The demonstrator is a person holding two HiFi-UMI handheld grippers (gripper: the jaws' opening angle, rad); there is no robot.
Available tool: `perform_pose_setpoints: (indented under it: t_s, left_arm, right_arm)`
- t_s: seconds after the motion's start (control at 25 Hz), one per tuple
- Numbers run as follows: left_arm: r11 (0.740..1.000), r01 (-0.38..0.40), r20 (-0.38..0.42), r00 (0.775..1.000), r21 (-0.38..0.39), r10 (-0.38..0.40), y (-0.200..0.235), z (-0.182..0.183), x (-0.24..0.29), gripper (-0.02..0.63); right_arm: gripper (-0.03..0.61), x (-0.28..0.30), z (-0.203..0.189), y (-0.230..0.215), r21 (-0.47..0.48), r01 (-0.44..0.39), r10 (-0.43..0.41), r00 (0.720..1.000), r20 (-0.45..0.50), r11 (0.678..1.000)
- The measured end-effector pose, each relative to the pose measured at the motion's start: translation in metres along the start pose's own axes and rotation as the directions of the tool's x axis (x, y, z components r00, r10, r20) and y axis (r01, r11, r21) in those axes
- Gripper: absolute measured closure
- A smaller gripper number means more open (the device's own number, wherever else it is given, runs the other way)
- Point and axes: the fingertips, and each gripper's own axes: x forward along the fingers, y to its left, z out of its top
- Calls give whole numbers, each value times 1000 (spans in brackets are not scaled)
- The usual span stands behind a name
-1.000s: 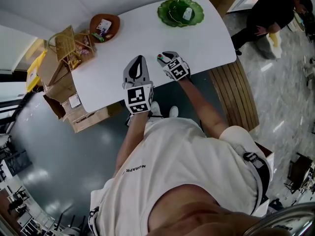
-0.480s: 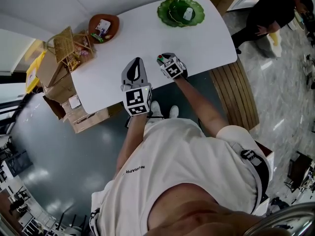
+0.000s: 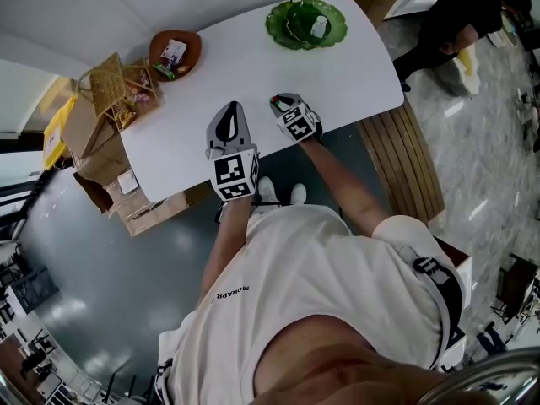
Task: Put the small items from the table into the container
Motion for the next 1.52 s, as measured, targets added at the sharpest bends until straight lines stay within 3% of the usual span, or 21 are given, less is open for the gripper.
perform_pose_setpoints:
  t_s: [0.44,0.92,1.16,1.52]
  left_arm:
    - [998,59,17,998,4,-59,-23,7,6,609]
    - [996,86,39,995,22,-87,-37,18,7,607]
    - [996,89,40,995,25,-90,-41,19,7,607]
    - [996,88,36,995,30,-89,-43,19,5,607]
  right_arm:
    - [482,-73,45,-49,103,56,-71,987,142,993]
    - [482,-141,98,-142,155,200,-235,939,252,967]
    - [482,-155,117,-177,154,257,-291,917,274,954]
    - [482,-152,123,-242,195,329,-368,903,220,924]
